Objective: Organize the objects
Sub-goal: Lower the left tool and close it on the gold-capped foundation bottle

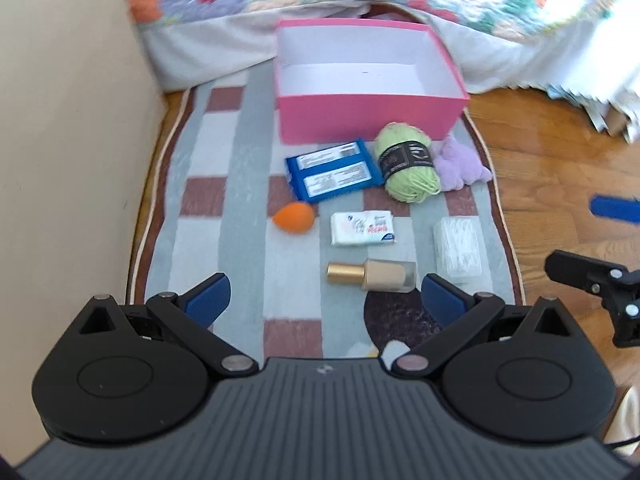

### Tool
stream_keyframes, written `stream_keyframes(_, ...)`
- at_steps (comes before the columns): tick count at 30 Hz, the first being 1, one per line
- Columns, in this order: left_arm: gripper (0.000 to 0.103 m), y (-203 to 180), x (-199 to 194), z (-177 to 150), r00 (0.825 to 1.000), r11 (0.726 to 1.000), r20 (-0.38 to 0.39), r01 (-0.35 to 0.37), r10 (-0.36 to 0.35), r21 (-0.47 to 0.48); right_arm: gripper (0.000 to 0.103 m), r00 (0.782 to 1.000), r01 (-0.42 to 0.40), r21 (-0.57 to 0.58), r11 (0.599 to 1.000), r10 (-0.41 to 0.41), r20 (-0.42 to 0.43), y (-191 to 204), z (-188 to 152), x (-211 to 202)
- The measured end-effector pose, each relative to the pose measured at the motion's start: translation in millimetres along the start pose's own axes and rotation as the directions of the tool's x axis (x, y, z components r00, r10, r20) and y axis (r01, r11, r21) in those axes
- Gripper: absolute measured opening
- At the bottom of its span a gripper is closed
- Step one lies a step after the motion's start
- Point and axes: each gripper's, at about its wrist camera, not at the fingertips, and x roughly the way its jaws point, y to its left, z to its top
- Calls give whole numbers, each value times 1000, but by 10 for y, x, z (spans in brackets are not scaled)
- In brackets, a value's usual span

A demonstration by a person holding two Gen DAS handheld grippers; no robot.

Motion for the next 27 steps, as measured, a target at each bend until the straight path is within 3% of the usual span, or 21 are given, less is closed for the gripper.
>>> stream_keyframes(7, 103, 14, 574, 258, 998, 999, -65, 16, -13, 50, 101, 995, -102, -81, 991, 100, -30, -39, -19, 407)
stream_keyframes(13, 100, 75, 1234, 332, 986, 998, -158, 61, -58, 14, 101, 981, -150, -97, 984, 136, -135, 21, -93, 898)
stream_keyframes(18, 98, 150, 1639, 247, 970, 991, -202, 125, -133, -55, 94, 972, -148, -103, 984, 125, -200, 111, -323, 1427)
stream_keyframes(22, 93, 136, 1806, 165, 959, 979, -200, 187, -199, -79, 93, 965, -152, -38, 988, 140, -221, 131, -471, 1729)
stream_keyframes(27, 77, 122, 1940, 81, 948, 964, -184, 242, -258, -108, 90, 948, -168, 115, 979, 192, -253, 134, -672, 1957)
